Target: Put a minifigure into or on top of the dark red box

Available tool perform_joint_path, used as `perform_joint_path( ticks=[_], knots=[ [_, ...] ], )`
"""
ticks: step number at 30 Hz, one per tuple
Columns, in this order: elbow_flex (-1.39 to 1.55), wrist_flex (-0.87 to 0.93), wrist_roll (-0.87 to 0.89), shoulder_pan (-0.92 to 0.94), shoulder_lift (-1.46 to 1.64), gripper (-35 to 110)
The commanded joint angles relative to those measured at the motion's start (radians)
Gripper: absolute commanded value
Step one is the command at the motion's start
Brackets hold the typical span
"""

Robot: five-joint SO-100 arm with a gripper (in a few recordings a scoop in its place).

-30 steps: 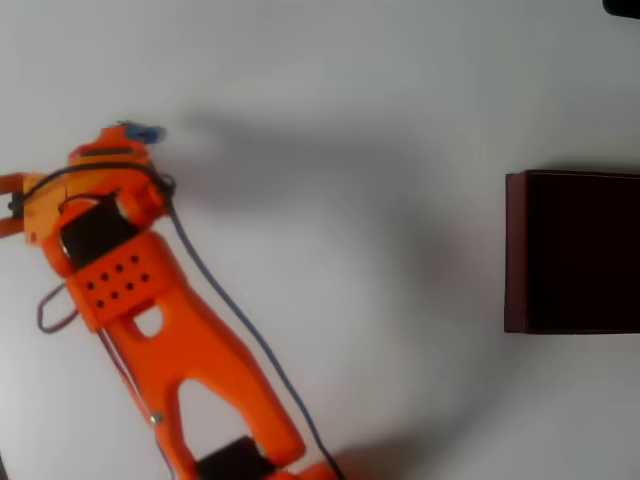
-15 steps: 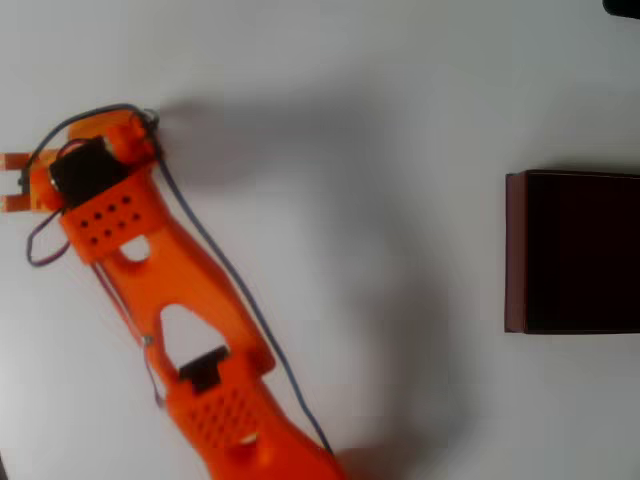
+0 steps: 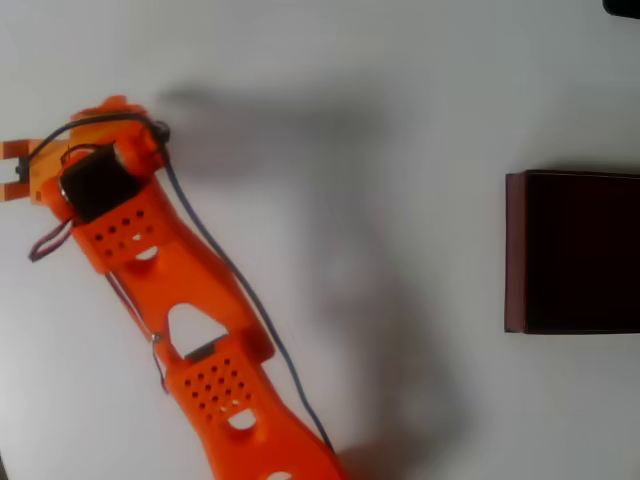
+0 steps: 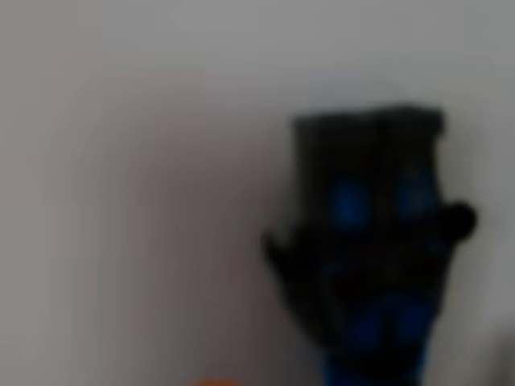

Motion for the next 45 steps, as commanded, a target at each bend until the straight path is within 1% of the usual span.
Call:
perform_joint_path(
  ticks=[1,9,17,21,29,33,35,38,40,43,44,45],
  knots=[
    [-0.049,-0.003,0.011,0.009,0.003,23],
    [-0.049,-0.02,-0.015,0.025,-0.018,23],
    [-0.049,-0.048,-0.002,0.023,-0.049,21],
    [-0.049,-0.049,0.011,0.023,-0.054,13],
    [-0.049,-0.055,0.031,0.008,-0.057,10],
    [-0.049,-0.057,0.037,0.002,-0.057,5],
    [-0.049,-0.057,0.034,0.002,-0.055,1],
    [-0.049,-0.049,0.038,0.002,-0.049,0],
    [-0.049,-0.041,0.035,0.002,-0.034,0],
    [-0.041,0.043,0.008,0.02,0.046,0],
    [0.04,0.044,-0.029,0.023,0.123,0],
    [0.186,0.044,-0.051,0.026,0.256,0]
  ],
)
